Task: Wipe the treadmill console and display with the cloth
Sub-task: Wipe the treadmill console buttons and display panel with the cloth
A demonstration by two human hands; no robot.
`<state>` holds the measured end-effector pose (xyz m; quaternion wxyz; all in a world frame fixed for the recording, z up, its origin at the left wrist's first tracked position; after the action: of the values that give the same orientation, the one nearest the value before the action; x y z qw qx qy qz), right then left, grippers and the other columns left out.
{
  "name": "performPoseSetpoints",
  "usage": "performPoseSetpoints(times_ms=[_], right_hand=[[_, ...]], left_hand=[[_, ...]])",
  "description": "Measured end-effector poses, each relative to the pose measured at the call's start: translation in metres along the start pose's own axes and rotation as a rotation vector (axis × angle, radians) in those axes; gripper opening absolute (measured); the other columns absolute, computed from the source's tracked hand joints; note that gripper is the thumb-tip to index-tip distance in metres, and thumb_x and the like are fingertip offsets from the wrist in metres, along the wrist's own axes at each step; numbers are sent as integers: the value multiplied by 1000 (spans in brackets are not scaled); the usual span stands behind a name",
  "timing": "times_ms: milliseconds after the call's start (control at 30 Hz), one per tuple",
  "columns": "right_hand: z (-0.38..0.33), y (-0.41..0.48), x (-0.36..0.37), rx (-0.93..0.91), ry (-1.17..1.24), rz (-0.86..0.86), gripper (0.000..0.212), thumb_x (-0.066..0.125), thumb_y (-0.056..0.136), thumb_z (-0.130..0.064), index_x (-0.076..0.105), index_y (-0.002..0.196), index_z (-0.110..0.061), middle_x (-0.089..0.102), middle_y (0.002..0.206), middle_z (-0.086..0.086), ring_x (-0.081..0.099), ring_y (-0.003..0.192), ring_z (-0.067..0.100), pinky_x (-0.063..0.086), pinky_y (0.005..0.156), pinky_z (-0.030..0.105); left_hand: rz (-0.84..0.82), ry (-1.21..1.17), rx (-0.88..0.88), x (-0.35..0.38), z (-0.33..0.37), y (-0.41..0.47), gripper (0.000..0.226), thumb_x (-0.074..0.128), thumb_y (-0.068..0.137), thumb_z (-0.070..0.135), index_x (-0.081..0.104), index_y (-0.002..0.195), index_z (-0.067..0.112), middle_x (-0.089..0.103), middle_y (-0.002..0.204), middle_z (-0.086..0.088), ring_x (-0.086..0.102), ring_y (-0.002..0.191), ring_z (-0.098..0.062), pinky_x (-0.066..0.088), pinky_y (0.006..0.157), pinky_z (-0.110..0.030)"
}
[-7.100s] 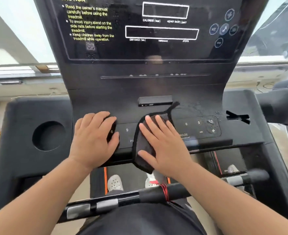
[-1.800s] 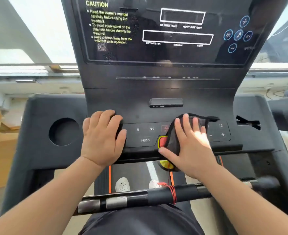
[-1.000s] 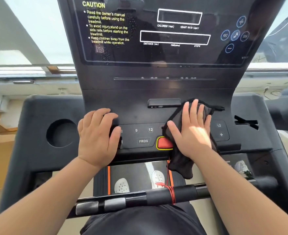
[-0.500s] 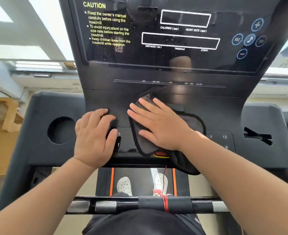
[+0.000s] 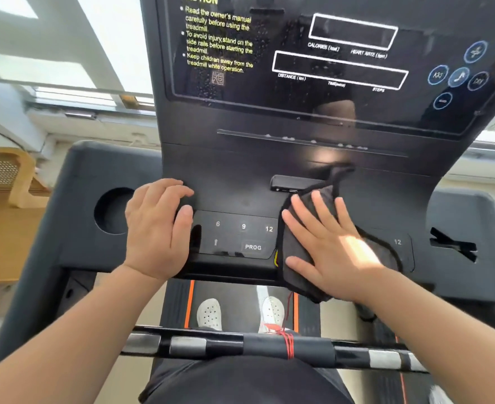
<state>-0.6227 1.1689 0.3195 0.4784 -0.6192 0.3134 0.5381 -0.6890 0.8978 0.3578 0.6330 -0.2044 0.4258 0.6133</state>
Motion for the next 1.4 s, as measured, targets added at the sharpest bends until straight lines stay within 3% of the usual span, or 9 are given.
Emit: performPoseSetpoints(times_ms=[133,433,567,700,833,1000,1167,1267,1400], right_hand=[[-46,26,-6,-76,-35,-6,79,22,100,-68,24,163,-20,15,172,6,11,159,33,7,126,59],[-153,85,-22,-113,51,47,81,15,96,-66,12,165,-24,4,174,4,-1,159,34,2,127,58],[-157,74,-22,-205,54,91,73,26,99,-62,20,163,-28,14,172,-1,10,159,32,6,127,55],[-116,46,-12,-8,67,98,76,29,99,-67,21,163,-27,14,173,2,11,159,31,13,127,57],[-84,45,-13,178,49,86,81,18,99,-70,16,164,-21,5,173,9,3,159,34,4,127,57],[-89,88,-33,203,12,163,84,19,100,-69,11,165,-16,-2,173,13,-4,158,37,-1,127,56],[-109,131,-55,22,-4,266,83,28,100,-67,12,165,-19,-3,173,8,-6,159,33,-3,127,55],[-122,149,-63,-103,-29,306,83,32,100,-67,12,164,-20,-6,171,4,-8,159,28,-6,127,51],[-133,174,-86,-160,-187,362,83,29,100,-67,8,164,-19,-7,172,3,-11,158,27,-20,123,48]], left_hand=[[-45,58,2,-6,-21,-15,41,37,95,29,68,112,8,65,122,-10,56,113,-39,39,101,-54],[-140,-52,46,-15,-38,-26,44,36,97,26,65,124,6,64,131,-10,57,118,-31,40,105,-44],[-134,-102,58,-18,-39,-19,45,38,96,27,58,130,5,65,122,-9,58,107,-30,42,97,-42],[-97,-124,21,-12,-39,-6,46,38,96,30,58,130,6,64,114,-9,57,104,-29,42,95,-42],[-82,-169,-9,-9,-40,3,47,37,96,32,59,130,8,64,107,-5,56,100,-26,41,92,-39],[-74,-218,-29,-15,-43,7,46,36,96,32,58,130,10,63,116,-2,54,108,-19,40,96,-36],[-20,-229,-47,-29,-47,25,41,36,98,32,54,131,17,53,119,11,51,109,-16,45,98,-45],[-1,-269,-51,-35,-46,43,44,36,99,32,51,136,14,53,126,6,50,117,-18,41,105,-47],[-3,-364,-101,-37,-52,64,47,33,100,37,45,143,20,50,137,6,48,128,-19,37,112,-47]])
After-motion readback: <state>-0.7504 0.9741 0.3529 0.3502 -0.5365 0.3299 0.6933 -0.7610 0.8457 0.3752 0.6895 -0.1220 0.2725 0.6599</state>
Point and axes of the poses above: each hand's wrist, its own y-axis towards the middle knuckle, its own x-axis out of the palm, z = x × y, the point moved 8 cm from there along y, towards the middle knuckle
